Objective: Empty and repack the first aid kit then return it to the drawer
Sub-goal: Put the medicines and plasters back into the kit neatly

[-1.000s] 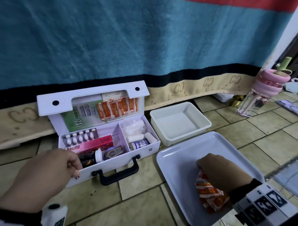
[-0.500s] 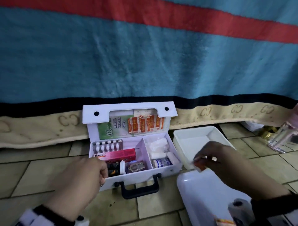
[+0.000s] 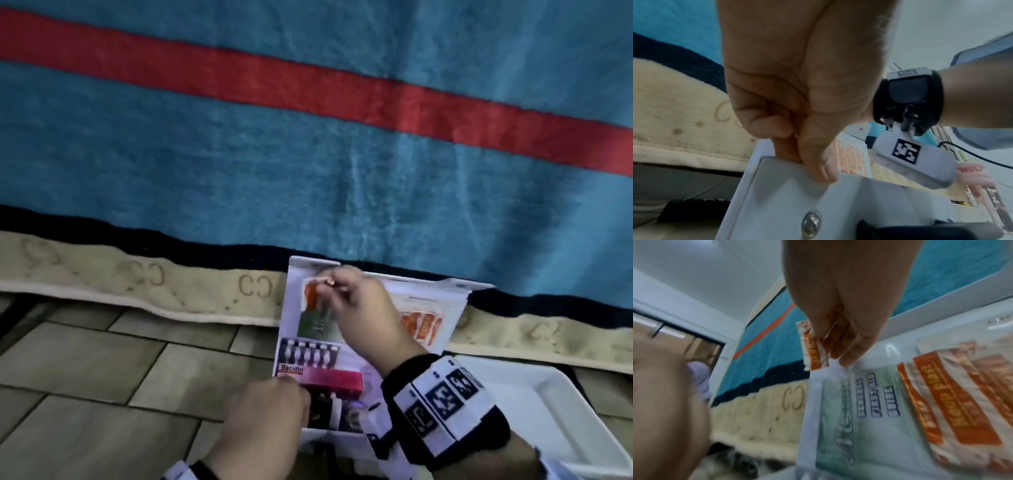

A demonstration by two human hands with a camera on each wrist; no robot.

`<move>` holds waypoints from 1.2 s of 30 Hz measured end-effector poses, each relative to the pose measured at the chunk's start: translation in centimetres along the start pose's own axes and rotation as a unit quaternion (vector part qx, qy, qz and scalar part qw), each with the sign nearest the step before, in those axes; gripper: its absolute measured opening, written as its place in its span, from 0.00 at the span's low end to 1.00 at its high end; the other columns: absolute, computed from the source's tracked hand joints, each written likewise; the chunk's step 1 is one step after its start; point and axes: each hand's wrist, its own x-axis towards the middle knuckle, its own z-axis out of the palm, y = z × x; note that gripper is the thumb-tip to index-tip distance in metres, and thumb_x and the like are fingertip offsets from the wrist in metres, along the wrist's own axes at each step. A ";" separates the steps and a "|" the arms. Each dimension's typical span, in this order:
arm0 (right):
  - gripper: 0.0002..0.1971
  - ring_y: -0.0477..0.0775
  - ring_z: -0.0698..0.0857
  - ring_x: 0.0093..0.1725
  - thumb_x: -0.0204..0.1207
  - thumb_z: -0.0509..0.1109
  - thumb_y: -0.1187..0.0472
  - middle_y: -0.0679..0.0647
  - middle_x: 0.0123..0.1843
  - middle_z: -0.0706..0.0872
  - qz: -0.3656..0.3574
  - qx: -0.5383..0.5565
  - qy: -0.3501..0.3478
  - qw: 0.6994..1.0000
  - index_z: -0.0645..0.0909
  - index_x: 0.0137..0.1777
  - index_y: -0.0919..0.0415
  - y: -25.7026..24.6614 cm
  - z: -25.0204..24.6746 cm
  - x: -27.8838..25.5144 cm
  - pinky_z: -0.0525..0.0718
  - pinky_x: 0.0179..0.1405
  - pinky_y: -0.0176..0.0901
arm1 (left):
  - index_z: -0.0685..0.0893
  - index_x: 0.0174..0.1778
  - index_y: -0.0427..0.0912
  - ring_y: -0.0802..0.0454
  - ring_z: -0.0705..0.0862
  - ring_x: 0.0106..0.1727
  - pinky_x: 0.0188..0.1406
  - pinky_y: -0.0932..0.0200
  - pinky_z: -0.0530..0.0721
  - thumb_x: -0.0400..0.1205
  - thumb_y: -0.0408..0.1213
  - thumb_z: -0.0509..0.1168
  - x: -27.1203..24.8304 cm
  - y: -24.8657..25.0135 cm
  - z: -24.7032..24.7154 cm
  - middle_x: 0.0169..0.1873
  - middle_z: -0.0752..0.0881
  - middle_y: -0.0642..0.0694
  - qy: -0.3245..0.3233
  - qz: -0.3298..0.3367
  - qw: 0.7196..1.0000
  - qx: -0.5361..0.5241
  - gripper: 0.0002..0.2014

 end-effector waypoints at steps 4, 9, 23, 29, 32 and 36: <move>0.09 0.31 0.81 0.39 0.74 0.71 0.71 0.42 0.40 0.83 0.000 0.056 0.126 0.990 0.88 0.44 0.57 0.5 -0.1 1.9 0.73 0.44 0.16 | 0.84 0.53 0.49 0.49 0.84 0.58 0.57 0.56 0.82 0.77 0.37 0.63 0.1 -0.6 0.6 0.54 0.86 0.49 0.016 -0.008 1.000 -0.006 0.11; 0.08 0.41 0.84 0.42 0.73 0.73 0.69 0.47 0.42 0.88 0.000 -0.012 0.130 0.991 0.91 0.46 0.58 1.3 0.7 1.3 0.81 0.45 0.28 | 0.83 0.56 0.46 0.46 0.83 0.59 0.56 0.56 0.80 0.78 0.36 0.63 0.4 -0.7 1.0 0.56 0.85 0.47 0.021 -0.004 1.000 0.015 0.12; 0.19 0.28 0.82 0.32 0.74 0.70 0.73 0.36 0.35 0.87 0.039 0.083 0.168 0.981 0.85 0.37 0.43 0.9 1.0 0.7 0.77 0.35 0.18 | 0.84 0.55 0.46 0.45 0.83 0.60 0.53 0.55 0.79 0.78 0.33 0.63 -0.2 -0.7 0.5 0.54 0.86 0.47 0.026 0.001 1.000 -0.002 0.11; 0.15 0.28 0.82 0.34 0.75 0.71 0.70 0.38 0.37 0.87 0.032 0.068 0.181 0.981 0.85 0.38 0.45 0.9 1.1 0.8 0.75 0.35 0.17 | 0.83 0.57 0.44 0.40 0.82 0.60 0.53 0.52 0.79 0.80 0.32 0.60 -0.4 -0.8 0.3 0.57 0.84 0.44 0.026 0.011 0.999 0.018 0.13; 0.18 0.33 0.83 0.31 0.75 0.71 0.69 0.39 0.34 0.86 0.040 0.049 0.166 0.984 0.82 0.36 0.40 0.8 1.1 0.9 0.76 0.31 0.18 | 0.83 0.59 0.43 0.40 0.82 0.61 0.54 0.52 0.79 0.80 0.32 0.59 -0.5 -0.8 0.3 0.57 0.83 0.43 0.027 0.018 0.999 0.024 0.13; 0.20 0.26 0.81 0.35 0.76 0.70 0.69 0.35 0.36 0.85 0.020 0.024 0.187 0.982 0.80 0.37 0.38 0.5 0.9 0.6 0.74 0.34 0.16 | 0.82 0.59 0.43 0.40 0.82 0.61 0.54 0.53 0.79 0.80 0.31 0.59 -0.6 -0.8 0.2 0.58 0.83 0.44 0.028 0.024 0.999 0.025 0.13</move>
